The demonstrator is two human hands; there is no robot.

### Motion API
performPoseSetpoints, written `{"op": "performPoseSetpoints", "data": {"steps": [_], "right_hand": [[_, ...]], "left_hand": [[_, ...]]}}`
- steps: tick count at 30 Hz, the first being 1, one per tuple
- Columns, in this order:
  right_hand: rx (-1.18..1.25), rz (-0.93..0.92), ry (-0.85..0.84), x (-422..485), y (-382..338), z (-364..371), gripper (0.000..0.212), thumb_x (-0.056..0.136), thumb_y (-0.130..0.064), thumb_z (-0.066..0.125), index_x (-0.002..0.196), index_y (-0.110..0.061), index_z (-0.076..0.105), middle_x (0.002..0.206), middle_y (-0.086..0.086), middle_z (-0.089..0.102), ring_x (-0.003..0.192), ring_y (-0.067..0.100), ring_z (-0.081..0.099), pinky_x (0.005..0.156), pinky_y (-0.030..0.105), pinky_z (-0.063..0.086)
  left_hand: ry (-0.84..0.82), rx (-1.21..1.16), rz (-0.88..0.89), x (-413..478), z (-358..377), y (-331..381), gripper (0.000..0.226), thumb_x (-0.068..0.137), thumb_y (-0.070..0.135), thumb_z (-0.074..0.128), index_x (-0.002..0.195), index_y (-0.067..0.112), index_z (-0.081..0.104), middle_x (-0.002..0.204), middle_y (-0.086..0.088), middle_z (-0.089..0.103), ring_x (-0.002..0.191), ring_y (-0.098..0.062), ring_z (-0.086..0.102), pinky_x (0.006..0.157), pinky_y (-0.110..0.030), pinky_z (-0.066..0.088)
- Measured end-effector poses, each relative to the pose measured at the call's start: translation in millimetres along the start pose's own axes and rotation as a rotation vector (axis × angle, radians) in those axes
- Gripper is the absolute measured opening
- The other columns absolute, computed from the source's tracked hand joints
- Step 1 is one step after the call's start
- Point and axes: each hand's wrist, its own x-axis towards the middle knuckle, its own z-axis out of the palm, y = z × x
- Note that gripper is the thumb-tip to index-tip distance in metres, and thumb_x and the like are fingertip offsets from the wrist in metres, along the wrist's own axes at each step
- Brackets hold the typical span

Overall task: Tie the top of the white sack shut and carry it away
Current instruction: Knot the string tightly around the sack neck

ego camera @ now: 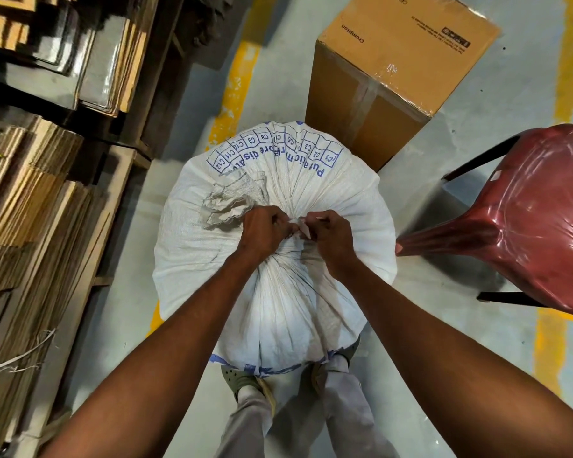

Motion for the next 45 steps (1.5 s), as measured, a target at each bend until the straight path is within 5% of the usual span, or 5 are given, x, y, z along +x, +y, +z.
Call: {"op": "performPoseSetpoints", "data": {"steps": [11,18,24,29,45], "right_hand": [[0.395,0.126,0.171,-16,-8,-8,0.015,0.102,0.005,0.047,0.105,0.005,0.062,0.087,0.019,0.073,0.062,0.021,0.073,0.057,0.026,0.060],[0.523,0.264,0.447,-13,-10,6,0.018,0.099,0.008,0.048,0.097,0.000,0.063,0.072,0.017,0.068,0.045,0.022,0.063,0.045,0.028,0.055],[0.596,0.252,0.220,-12,-9,14,0.034,0.090,0.001,0.073,0.114,-0.005,0.049,0.072,0.018,0.068,0.052,0.021,0.056,0.046,0.026,0.047],[0.370,0.201,0.082,-29,-4,10,0.023,0.081,-0.009,0.086,0.093,0.008,0.076,0.073,0.022,0.067,0.053,0.020,0.056,0.053,0.028,0.048],[-0.457,-0.227,-0.230,-13,-3,-1,0.022,0.086,-0.024,0.073,0.075,-0.007,0.081,0.069,0.007,0.077,0.072,0.014,0.074,0.075,0.032,0.054]], "left_hand": [[-0.068,0.217,-0.179,2,0,15,0.021,0.073,0.028,0.075,0.092,0.028,0.083,0.068,0.018,0.066,0.103,-0.011,0.062,0.108,-0.041,0.022],[-0.158,0.007,-0.197,1,-2,-13,0.013,0.047,0.051,0.069,0.060,0.054,0.071,0.066,0.022,0.075,0.090,-0.013,0.075,0.104,-0.058,0.048],[-0.181,0.136,-0.009,-16,-18,-32,0.032,0.084,0.029,0.075,0.117,0.027,0.075,0.093,-0.005,0.079,0.082,-0.012,0.073,0.085,-0.039,0.061],[-0.072,0.239,0.069,-28,-16,-38,0.029,0.093,-0.004,0.062,0.115,0.006,0.077,0.083,-0.009,0.070,0.066,0.003,0.064,0.066,0.000,0.042],[0.052,0.125,0.105,-36,-11,-64,0.023,0.085,0.027,0.075,0.101,0.012,0.083,0.079,-0.015,0.068,0.081,-0.007,0.042,0.069,-0.021,0.031]]}}
